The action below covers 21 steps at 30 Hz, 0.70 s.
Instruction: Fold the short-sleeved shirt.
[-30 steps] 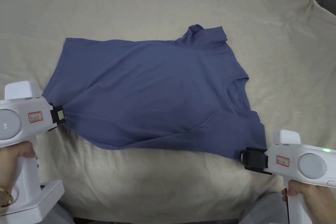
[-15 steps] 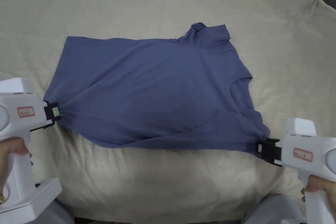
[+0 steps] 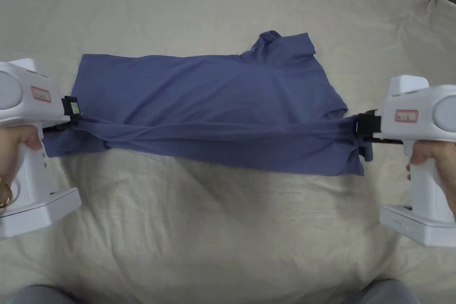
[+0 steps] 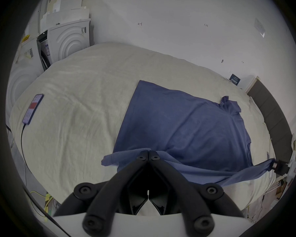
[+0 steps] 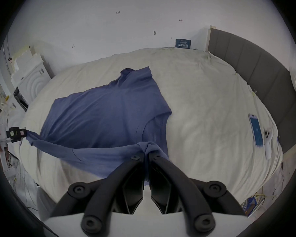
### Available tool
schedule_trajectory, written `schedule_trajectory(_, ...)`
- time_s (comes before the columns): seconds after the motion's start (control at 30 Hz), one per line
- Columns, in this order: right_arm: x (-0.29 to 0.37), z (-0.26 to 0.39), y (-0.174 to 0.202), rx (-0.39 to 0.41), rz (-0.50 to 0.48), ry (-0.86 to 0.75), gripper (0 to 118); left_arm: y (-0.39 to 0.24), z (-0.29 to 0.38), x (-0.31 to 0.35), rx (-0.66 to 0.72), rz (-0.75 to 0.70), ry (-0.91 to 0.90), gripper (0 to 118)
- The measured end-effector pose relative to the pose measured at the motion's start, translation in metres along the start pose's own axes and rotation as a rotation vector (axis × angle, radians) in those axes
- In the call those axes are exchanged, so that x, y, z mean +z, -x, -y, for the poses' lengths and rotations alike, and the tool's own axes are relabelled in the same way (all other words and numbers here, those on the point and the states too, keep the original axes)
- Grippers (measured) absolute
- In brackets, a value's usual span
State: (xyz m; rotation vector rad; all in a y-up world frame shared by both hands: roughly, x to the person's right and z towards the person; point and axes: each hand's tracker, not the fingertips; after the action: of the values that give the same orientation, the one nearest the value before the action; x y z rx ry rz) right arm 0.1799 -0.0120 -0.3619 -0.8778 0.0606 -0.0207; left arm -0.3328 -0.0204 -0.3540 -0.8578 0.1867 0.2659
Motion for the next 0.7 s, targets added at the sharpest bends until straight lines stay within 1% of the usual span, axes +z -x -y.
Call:
schedule_trajectory(0.13,-0.04,-0.029,0.009,0.02,0.046,0.004,4,-0.009,-0.015,-0.032,-0.038,-0.043,0.037,0)
schedule_trajectory(0.23,-0.072,-0.043,0.012,0.025,0.056,0.054,4,-0.012,-0.019,-0.053,-0.052,-0.069,0.069,0)
schedule_trajectory(0.33,-0.103,-0.048,0.014,0.025,0.076,0.098,4,-0.014,-0.022,-0.074,-0.06,-0.088,0.097,0)
schedule_trajectory(0.47,-0.133,-0.048,0.014,-0.012,0.084,0.119,4,-0.017,-0.021,-0.096,-0.07,-0.106,0.114,0)
schedule_trajectory(0.57,-0.145,-0.045,0.015,0.0,0.095,0.134,5,-0.018,-0.019,-0.105,-0.075,-0.111,0.126,0)
schedule_trajectory(0.6,-0.146,-0.044,0.016,0.006,0.098,0.138,10,-0.017,-0.017,-0.105,-0.08,-0.111,0.124,3)
schedule_trajectory(0.63,-0.147,-0.043,0.016,0.007,0.099,0.136,25,-0.017,-0.016,-0.104,-0.08,-0.106,0.113,15)
schedule_trajectory(0.67,-0.144,-0.044,0.014,0.004,0.094,0.129,47,-0.016,-0.016,-0.103,-0.082,-0.102,0.105,29)
schedule_trajectory(0.7,-0.141,-0.045,0.012,-0.001,0.09,0.127,79,-0.017,-0.016,-0.099,-0.085,-0.103,0.1,60)
